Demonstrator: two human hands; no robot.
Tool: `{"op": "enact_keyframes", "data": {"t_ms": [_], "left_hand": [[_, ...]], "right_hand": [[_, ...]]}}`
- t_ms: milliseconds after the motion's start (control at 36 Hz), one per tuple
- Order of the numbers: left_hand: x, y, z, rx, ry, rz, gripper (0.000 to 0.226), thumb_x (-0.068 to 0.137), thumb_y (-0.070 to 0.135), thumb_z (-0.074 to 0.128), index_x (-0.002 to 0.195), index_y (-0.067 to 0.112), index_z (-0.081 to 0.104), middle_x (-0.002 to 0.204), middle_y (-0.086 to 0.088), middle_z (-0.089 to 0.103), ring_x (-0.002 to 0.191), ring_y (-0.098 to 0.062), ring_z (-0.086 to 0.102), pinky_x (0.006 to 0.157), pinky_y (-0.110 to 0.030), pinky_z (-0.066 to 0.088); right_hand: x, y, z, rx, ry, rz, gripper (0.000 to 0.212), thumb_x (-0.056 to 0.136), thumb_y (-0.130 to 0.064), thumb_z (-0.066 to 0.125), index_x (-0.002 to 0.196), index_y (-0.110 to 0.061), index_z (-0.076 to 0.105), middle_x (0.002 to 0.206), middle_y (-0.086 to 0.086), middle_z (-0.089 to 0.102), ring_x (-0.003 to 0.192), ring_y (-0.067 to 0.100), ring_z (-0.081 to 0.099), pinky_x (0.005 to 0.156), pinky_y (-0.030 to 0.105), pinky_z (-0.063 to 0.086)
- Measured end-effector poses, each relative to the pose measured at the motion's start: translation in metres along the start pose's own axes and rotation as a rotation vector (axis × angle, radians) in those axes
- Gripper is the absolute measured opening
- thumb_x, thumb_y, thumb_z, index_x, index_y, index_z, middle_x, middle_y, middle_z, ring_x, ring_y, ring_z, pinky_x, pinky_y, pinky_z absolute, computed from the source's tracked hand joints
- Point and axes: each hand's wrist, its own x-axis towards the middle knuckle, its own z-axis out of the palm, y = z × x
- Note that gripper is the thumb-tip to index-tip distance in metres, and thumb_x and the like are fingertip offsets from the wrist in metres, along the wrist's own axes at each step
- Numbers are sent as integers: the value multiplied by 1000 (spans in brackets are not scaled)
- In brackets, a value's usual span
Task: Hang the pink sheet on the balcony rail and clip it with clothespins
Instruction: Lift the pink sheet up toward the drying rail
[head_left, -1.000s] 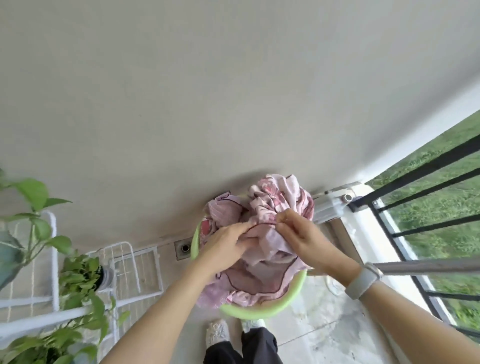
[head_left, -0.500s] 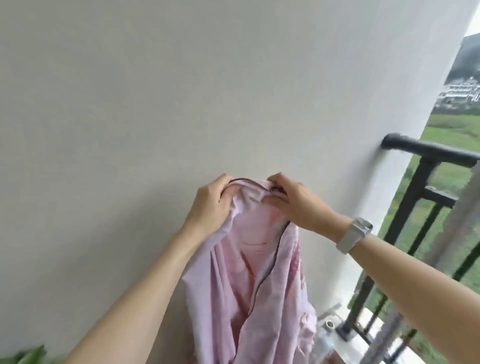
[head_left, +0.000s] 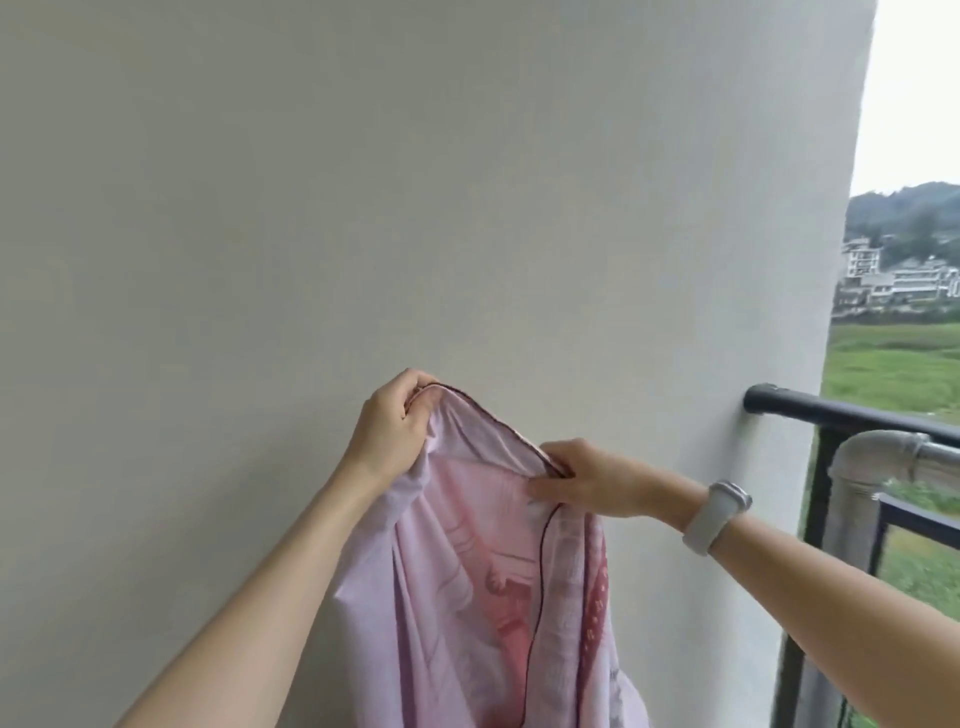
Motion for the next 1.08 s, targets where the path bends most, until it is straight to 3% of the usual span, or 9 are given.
{"op": "enact_keyframes", "data": {"t_ms": [167,278,389,472,556,611,722,917,1083], "left_hand": [[11,11,-13,-111,-147,-16,23,90,27,54,70,17,54,50,11,48,46,0,43,51,-18,35],[27,37,-14,263,-287,118,63,61,74,52,85,16,57,72,3,60,67,-14,54,65,-25,43],[70,70,-25,340,-103,290,42,79,43,65,79,2,56,59,-2,46,61,-22,41,56,-24,32],[95,82,-34,93,-157,206,32,87,33,59,66,10,60,56,9,33,51,-4,29,49,-20,25],[93,76,-32,-243,-328,34,30,82,41,55,87,16,71,66,9,54,60,2,44,59,-17,35],[90,65,-22,-316,-366,1,41,79,44,54,92,8,69,82,-3,61,75,-9,51,69,-26,39],[88,64,3,-352,-243,15,29,89,28,53,67,9,55,60,0,49,52,-2,43,54,-18,35],[115,100,33,-132,-14,216,21,90,20,55,70,16,57,57,6,55,50,-2,51,57,-21,39],[148,165,59,-2,120,326,21,92,30,52,79,15,58,60,6,58,70,-26,60,67,-33,44]], "right_hand": [[8,-3,-41,-114,-87,117,32,87,-24,59,62,-15,40,61,-3,43,56,13,42,51,17,35],[31,-18,-100,-424,253,33,26,91,-24,51,67,-15,47,68,4,54,70,25,51,57,29,34],[37,-45,-156,-797,683,-96,20,93,-31,41,99,-20,56,94,8,64,86,33,58,62,33,36],[28,-55,-178,-548,590,-118,15,90,-27,54,82,-15,59,67,4,57,65,25,55,58,30,34],[12,-54,-180,-95,315,14,21,85,-18,63,70,-7,54,41,3,47,36,15,42,41,21,32],[1,-46,-174,109,155,110,15,87,-13,60,74,-6,55,45,3,53,36,15,50,37,19,38],[-17,-31,-167,363,-13,211,10,92,-8,51,83,-11,56,57,1,63,51,20,64,47,22,51],[-28,-23,-200,300,322,186,6,91,-5,53,88,-5,59,77,13,64,59,27,68,62,34,59],[-51,-11,-252,84,681,16,13,92,-6,50,82,-10,58,86,16,65,64,31,69,67,47,56]]}}
